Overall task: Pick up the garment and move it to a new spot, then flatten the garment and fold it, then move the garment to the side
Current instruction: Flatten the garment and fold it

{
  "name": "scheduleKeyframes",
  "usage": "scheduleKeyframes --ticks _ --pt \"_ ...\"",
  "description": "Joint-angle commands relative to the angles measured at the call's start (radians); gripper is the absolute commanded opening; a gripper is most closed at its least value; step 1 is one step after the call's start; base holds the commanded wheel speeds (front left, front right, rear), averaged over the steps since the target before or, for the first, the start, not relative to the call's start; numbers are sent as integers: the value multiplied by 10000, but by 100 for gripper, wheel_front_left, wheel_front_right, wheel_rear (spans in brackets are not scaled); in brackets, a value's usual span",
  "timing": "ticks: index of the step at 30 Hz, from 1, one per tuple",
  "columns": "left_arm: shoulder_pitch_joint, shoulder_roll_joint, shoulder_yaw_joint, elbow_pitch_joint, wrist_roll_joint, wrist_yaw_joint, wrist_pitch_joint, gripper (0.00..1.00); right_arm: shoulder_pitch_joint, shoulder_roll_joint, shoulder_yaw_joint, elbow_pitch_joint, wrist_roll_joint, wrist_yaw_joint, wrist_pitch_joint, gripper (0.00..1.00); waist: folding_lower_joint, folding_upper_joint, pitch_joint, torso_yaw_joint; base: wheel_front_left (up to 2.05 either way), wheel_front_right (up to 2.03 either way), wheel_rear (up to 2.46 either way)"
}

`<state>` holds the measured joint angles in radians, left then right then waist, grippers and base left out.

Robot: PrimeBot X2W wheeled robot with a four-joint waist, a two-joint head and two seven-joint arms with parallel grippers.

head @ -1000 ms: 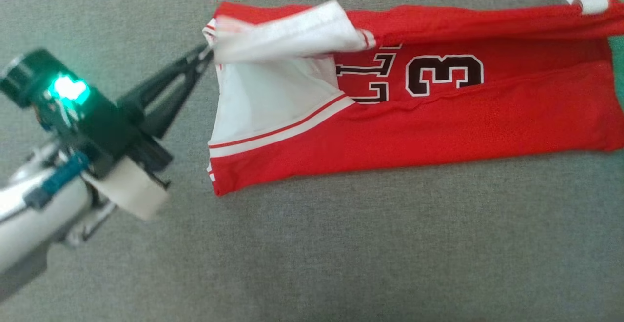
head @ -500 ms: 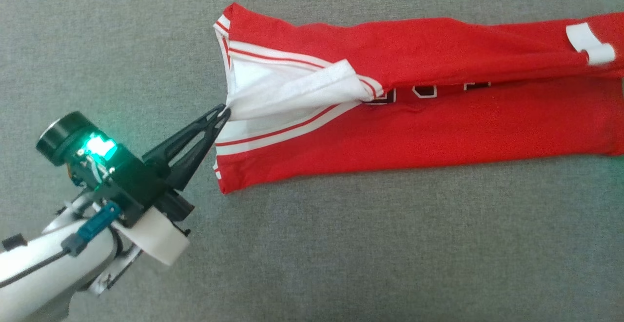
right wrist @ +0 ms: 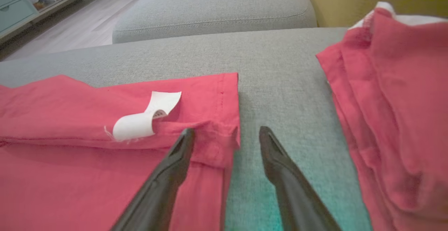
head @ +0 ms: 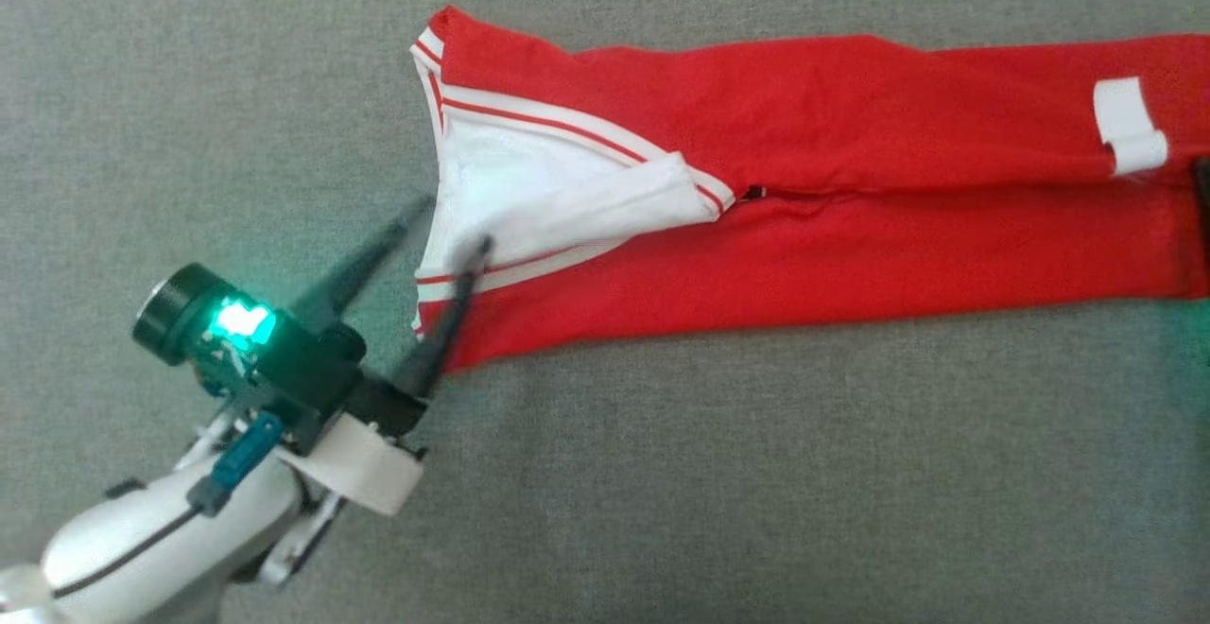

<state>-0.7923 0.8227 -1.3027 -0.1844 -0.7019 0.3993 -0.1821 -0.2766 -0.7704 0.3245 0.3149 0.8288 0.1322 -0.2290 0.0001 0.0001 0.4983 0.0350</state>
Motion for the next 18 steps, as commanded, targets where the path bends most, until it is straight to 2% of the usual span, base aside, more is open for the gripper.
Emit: scheduleKeyframes --ticks 1,6,9,15,17,18 --pt "223 21 684 5 -192 329 -330 100 708 -115 -260 -221 -114 -15 -136 100 -1 -1 -150 -18 0 0 0" --pt "1267 -1032 1896 522 -581 1412 -771 100 1565 753 -1213 -634 -298 -15 -262 100 -1 -1 -563 -21 0 0 0" --pt "2039 -1890 3099 469 43 1855 -790 100 1897 1310 -1722 -896 -272 -15 -289 100 -1 -1 -798 71 0 0 0" --pt "3726 -3354 4934 476 1725 1840 -794 100 1810 1908 -2526 -676 -372 -15 -227 100 -1 -1 -1183 447 0 0 0" --pt "4162 -3755 5404 446 2189 1693 -795 100 1556 1999 -2882 -269 -522 -15 -97 100 -1 -1 -1257 606 0 0 0" --pt "4524 -4069 5741 460 2600 1465 -795 100 1274 2129 -3283 235 -735 -15 59 100 -1 -1 -1307 759 0 0 0"
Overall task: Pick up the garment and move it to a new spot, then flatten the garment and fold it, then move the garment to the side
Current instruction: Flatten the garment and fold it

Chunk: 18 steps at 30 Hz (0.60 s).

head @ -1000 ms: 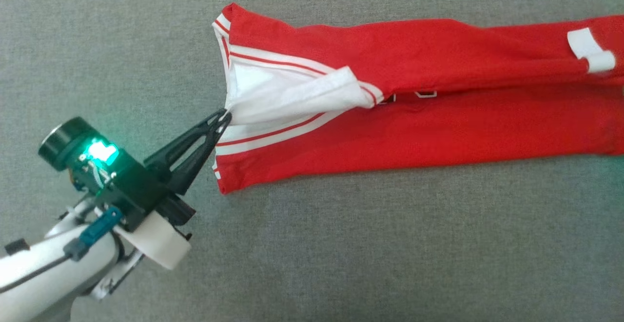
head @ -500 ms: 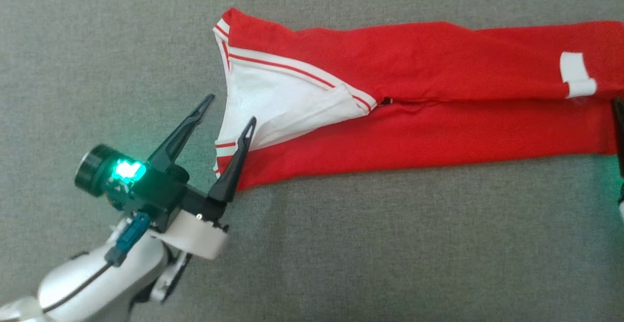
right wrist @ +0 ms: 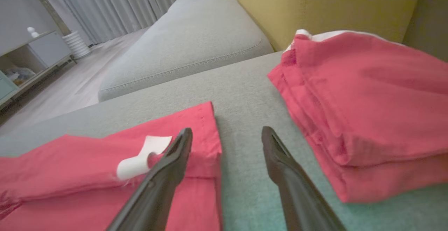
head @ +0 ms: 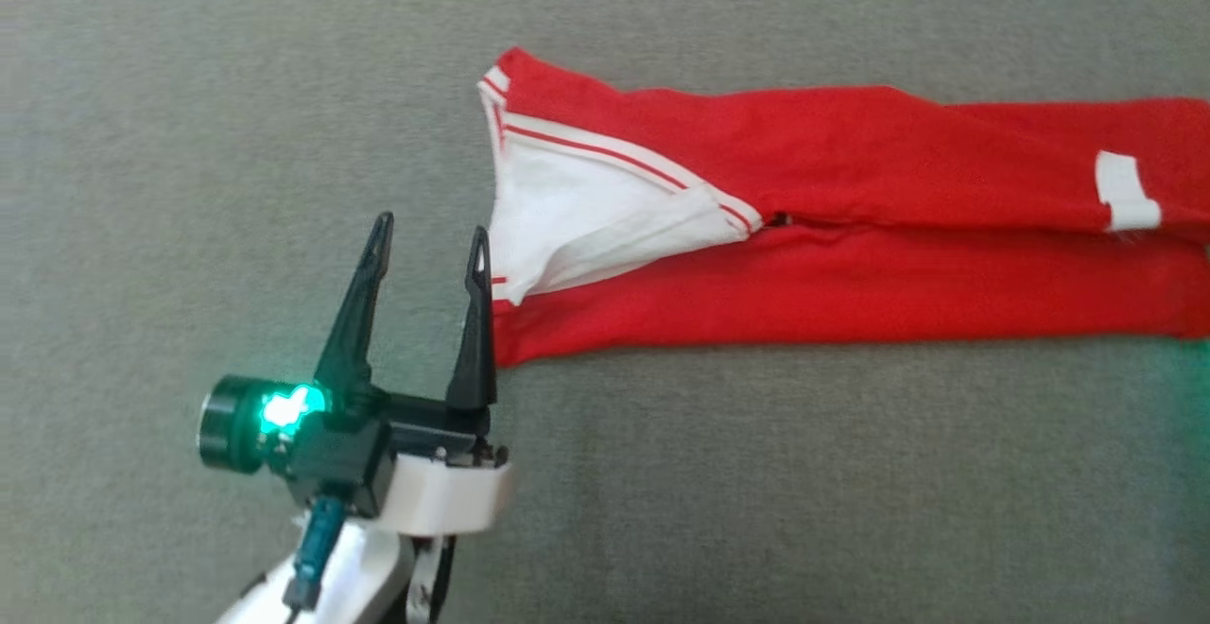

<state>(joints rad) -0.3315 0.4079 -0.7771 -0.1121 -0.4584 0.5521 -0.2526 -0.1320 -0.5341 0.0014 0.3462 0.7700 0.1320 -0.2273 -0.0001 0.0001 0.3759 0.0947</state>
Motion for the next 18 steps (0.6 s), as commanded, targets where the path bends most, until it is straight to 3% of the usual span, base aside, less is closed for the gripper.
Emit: scheduleKeyframes --ticks 1,8,18 --pt "65 -65 610 -238 334 -203 -90 100 -306 -184 -173 147 -276 -13 180 100 1 -1 -101 241 0 0 0" --pt "706 -841 1329 -3 1017 -1014 -90 100 -584 187 -560 1037 -826 -13 1069 100 1 -1 -225 546 0 0 0" --pt "1342 -1575 2382 283 1782 -2051 -91 100 138 724 -821 745 -688 -13 2181 100 1 -1 -451 596 0 0 0"
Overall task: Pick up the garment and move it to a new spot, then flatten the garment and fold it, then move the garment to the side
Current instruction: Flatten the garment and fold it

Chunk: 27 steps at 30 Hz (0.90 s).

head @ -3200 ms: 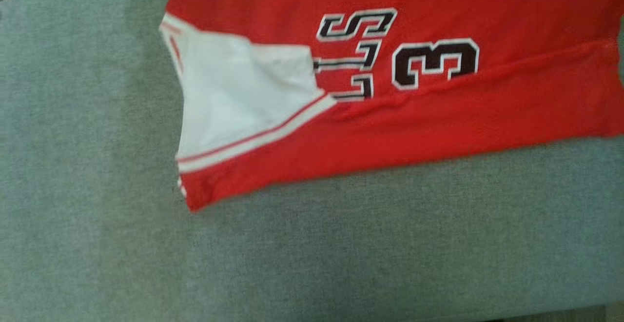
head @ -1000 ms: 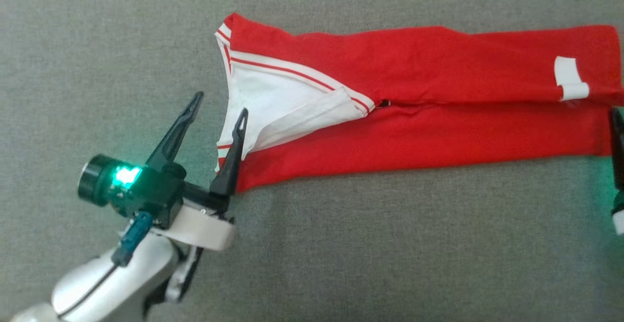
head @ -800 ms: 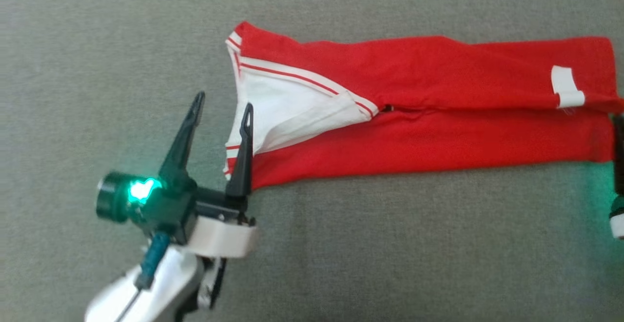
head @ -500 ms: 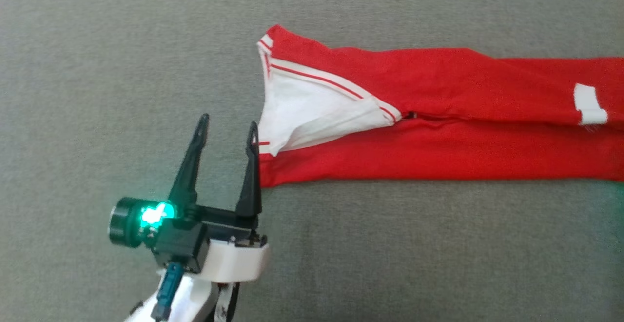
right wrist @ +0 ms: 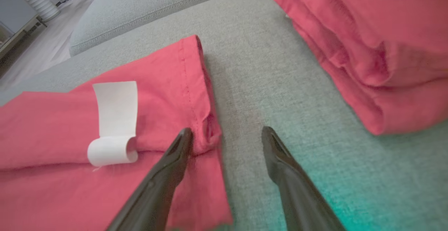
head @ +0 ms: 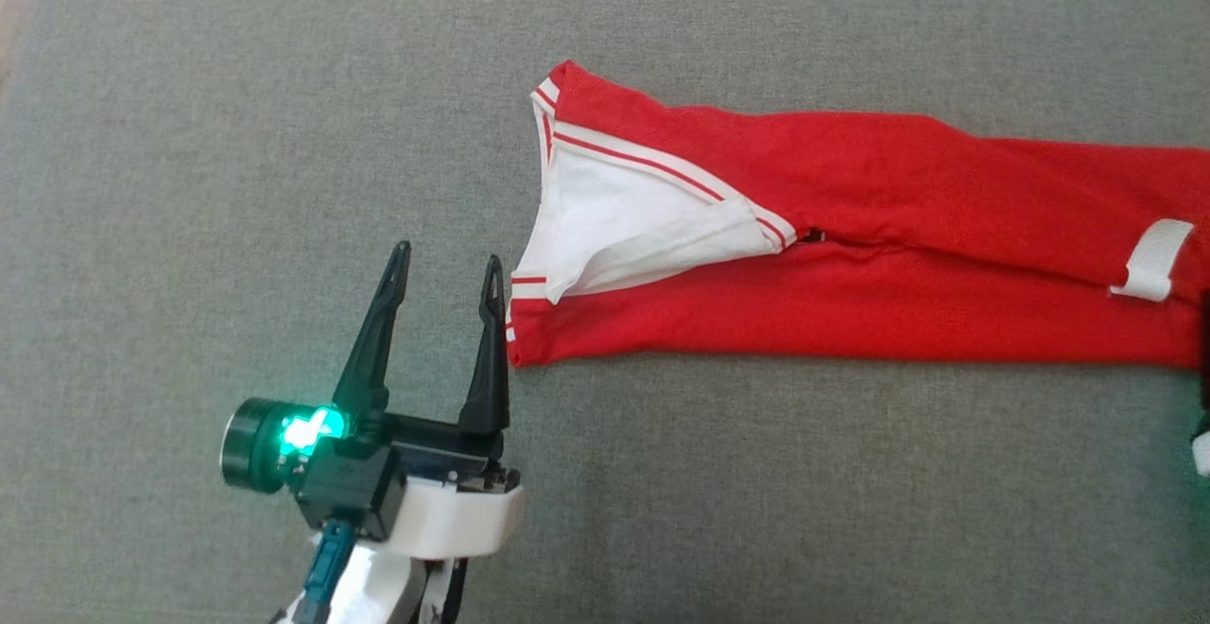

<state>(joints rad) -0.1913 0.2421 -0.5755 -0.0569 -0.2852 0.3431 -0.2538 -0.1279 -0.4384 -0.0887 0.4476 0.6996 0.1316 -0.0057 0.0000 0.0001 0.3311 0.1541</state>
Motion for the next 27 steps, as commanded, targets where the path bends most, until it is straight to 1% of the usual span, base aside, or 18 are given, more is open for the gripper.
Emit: scheduleKeyframes --ticks 1,3,4,5,6,7,9,10,13,16,21,23,27 --pt "-16 22 437 -253 114 -39 -79 100 146 -213 106 -306 56 -9 81 100 0 -1 -24 16 0 0 0" --pt "73 -95 562 -222 233 -193 -79 100 211 -172 148 -334 165 -9 308 100 0 -1 -53 48 0 0 0" --pt "112 -152 621 -205 286 -270 -79 100 237 -176 186 -351 196 -9 422 98 0 -1 -63 67 0 0 0" --pt "149 -205 679 -186 337 -345 -79 100 254 -176 214 -363 227 -9 519 91 0 -1 -68 86 0 0 0" --pt "179 -254 737 -169 387 -420 -79 100 263 -176 244 -373 267 -9 614 81 0 -1 -66 109 0 0 0" --pt "202 -302 795 -152 434 -490 -79 100 266 -178 266 -372 304 -9 710 58 0 -1 -63 130 0 0 0" --pt "242 -399 912 -124 533 -618 -79 100 255 -209 297 -393 341 -9 818 28 0 -1 -51 161 0 0 0" --pt "256 -448 969 -113 584 -675 -79 100 232 -230 292 -401 347 -9 842 1 0 -1 -40 172 0 0 0" --pt "295 -587 1137 -73 724 -832 -79 100 117 -355 257 -432 265 -9 738 0 0 -1 -37 168 0 0 0" --pt "358 -680 1339 -45 848 -971 -80 100 -12 -609 218 -415 78 -9 572 0 0 -1 -79 58 0 0 0" --pt "473 -776 1588 -26 1082 -1173 -80 100 -192 -1192 -87 -559 -294 -9 542 0 0 -1 -165 -268 0 0 0" --pt "508 -798 1671 -10 1158 -1245 -80 100 -290 -1526 -276 -660 -448 -9 621 0 0 -1 -182 -407 0 0 0" --pt "549 -837 1805 52 1275 -1390 -80 100 -595 -2063 -597 -1149 -670 -9 843 0 0 -1 -211 -640 0 0 0"
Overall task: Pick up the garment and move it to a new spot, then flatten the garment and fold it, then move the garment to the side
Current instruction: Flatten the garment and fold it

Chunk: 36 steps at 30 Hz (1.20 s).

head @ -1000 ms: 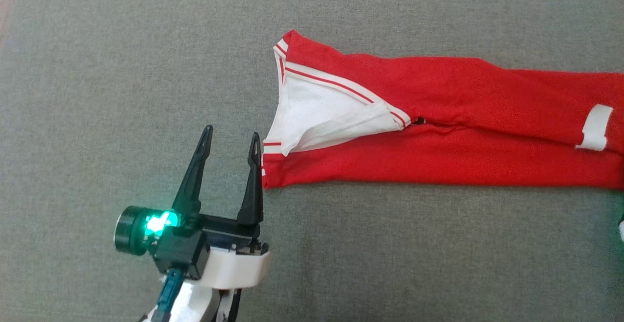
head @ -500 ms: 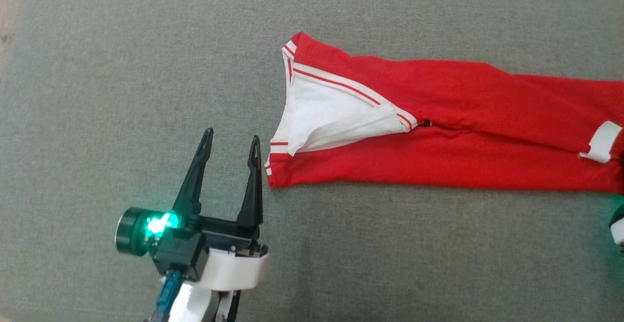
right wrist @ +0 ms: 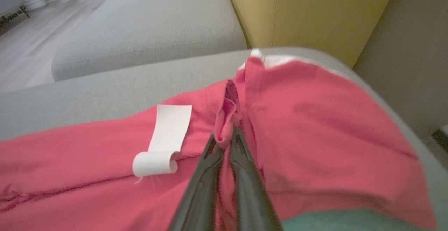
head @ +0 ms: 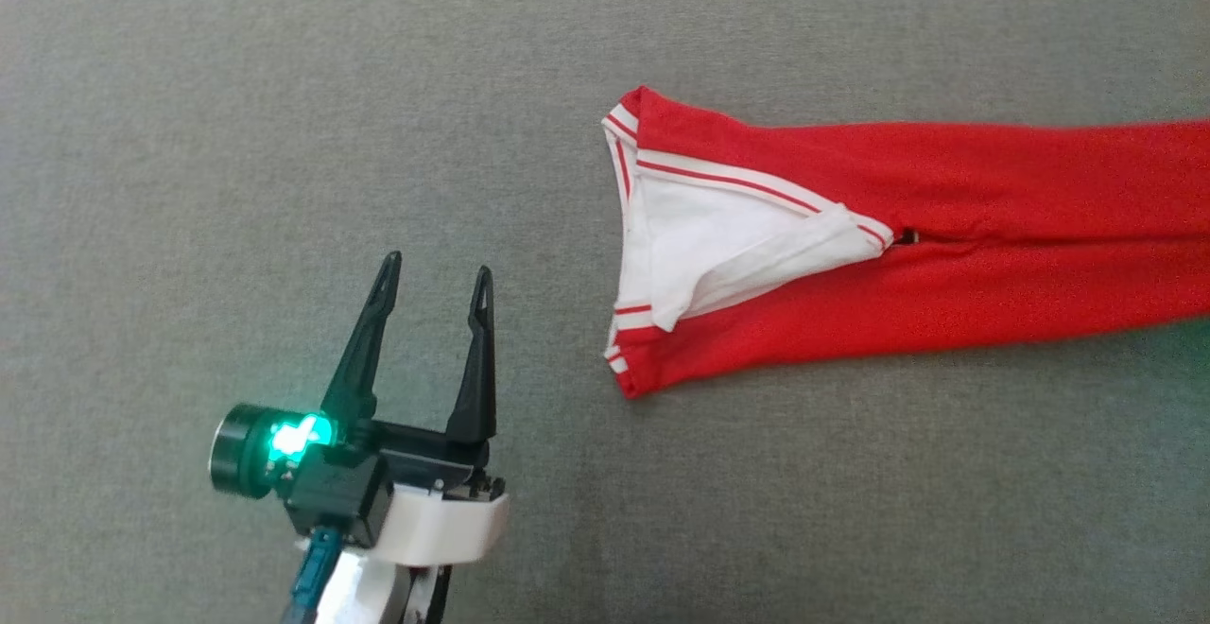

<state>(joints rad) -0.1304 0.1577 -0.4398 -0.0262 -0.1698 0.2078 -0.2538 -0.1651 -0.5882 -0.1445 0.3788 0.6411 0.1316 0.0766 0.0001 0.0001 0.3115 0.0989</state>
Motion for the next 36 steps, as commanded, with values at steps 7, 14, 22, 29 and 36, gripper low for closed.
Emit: scheduleKeyframes --ticks 7,14,22,29,36 --pt "-39 -105 602 -171 254 -192 -80 100 -657 -811 194 -2590 -346 -9 410 0 -1 -1 -43 -231 0 0 0" --pt "-35 -313 719 -46 305 -398 -80 100 -769 -74 1621 -5774 -879 -9 1359 0 -1 -1 -77 -81 0 0 0" --pt "-139 -584 788 107 336 -695 -80 100 -1549 1616 4123 -6520 -1414 -9 2065 0 -1 -1 68 328 0 0 0" --pt "-161 -771 844 212 395 -871 -80 100 -2063 2901 6051 -5018 -1518 -9 1910 0 -1 -1 252 666 0 0 0" --pt "-187 -897 906 358 453 -1000 -80 100 -2092 4029 7001 -3617 -1333 -9 1267 100 -1 -1 213 805 0 0 0"
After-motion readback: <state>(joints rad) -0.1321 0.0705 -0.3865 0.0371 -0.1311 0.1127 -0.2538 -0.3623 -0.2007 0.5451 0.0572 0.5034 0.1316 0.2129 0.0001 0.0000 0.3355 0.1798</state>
